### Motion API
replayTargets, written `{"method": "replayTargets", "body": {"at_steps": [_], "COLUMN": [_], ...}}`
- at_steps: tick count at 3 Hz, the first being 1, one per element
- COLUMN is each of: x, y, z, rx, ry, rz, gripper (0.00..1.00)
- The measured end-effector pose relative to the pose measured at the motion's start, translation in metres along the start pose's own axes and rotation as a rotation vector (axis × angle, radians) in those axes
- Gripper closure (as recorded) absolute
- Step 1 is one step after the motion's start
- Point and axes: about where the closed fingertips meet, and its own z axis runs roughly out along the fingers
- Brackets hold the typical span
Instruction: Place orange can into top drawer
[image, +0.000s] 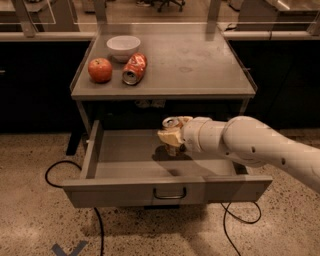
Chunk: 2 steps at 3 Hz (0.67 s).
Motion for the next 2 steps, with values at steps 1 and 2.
{"method": "replayTargets", "body": {"at_steps": [1,2], "x": [0.0222,0.0223], "y": [-0.0014,0.0009], "z": [0.0362,0.0437], "rx": [0.001,-0.008], "ry": [0.045,0.053], "rz": [-0.020,-0.031], "gripper": [1.00,1.00]}}
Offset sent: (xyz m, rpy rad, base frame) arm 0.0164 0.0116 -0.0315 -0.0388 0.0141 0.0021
